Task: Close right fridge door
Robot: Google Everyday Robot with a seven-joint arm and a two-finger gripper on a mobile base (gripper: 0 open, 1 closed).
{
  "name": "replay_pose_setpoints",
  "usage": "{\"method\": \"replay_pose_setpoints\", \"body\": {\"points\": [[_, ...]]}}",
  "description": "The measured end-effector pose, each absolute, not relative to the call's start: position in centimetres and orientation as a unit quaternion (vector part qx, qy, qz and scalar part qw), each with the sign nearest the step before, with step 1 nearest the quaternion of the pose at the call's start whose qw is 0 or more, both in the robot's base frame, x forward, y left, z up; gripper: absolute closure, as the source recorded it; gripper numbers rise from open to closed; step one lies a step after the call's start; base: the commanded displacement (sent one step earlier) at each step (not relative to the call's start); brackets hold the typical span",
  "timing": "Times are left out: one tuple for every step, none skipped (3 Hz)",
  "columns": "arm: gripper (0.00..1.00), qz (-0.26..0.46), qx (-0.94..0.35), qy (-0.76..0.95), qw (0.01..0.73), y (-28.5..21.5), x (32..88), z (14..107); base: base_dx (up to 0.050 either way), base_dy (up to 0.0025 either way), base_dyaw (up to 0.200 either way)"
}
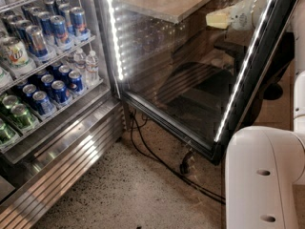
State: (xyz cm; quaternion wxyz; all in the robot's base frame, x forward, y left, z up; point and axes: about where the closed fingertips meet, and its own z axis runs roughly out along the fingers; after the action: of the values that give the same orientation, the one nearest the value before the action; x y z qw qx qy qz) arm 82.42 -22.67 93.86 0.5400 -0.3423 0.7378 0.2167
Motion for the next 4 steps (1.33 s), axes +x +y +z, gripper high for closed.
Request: {"method": "replay_pose_setpoints", "body": {"points": [[1.00,0.201,-0.330,0.745,0.543,-24.3,81.9,95.1,0.000,0.00000,0.000],[1.00,0.174,-0.314,0.751,0.554,-26.7,81.4,97.0,0.000,0.00000,0.000],[1.00,0.146,-0.294,0.758,0.564,-29.3,80.8,99.0,0.000,0.00000,0.000],[1.00,0.140,-0.274,0.765,0.566,-31.2,79.8,99.8,0.000,0.00000,0.000]]}}
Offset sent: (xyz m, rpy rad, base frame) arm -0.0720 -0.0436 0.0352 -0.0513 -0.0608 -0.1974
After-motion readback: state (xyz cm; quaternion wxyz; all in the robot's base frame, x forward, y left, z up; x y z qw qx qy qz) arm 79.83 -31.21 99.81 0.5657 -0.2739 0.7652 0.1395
